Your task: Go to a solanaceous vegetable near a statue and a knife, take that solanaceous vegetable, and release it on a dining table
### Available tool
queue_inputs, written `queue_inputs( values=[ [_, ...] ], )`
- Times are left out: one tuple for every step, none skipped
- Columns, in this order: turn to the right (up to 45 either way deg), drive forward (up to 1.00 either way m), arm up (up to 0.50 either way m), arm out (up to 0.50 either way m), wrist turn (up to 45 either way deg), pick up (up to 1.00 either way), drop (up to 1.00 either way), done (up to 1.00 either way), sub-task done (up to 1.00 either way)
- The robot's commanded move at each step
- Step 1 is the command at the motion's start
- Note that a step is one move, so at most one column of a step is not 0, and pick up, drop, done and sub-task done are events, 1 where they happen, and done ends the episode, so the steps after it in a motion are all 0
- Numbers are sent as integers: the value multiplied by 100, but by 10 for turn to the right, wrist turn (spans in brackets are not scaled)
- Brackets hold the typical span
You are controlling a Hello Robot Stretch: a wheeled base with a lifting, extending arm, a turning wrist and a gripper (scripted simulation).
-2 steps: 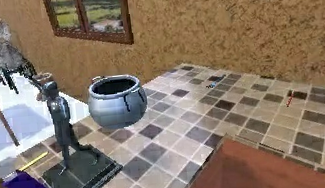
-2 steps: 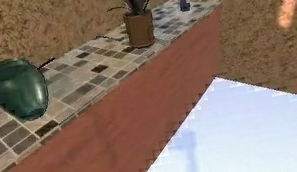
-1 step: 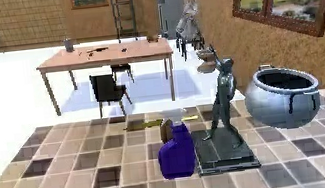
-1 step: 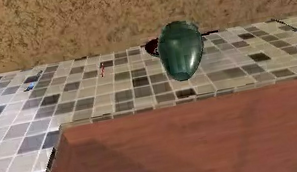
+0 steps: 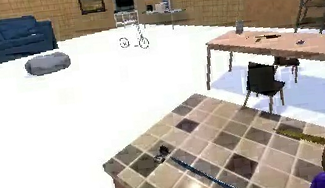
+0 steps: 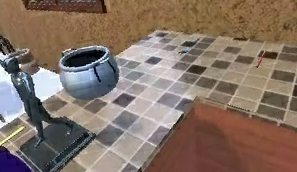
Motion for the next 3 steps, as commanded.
queue_inputs(
  values=[
    [-360,0,0,0,0,0,0,0,0],
    [-60,0,0,0,0,0,0,0,0],
    [-30,0,0,0,0,0,0,0,0]
  ],
)
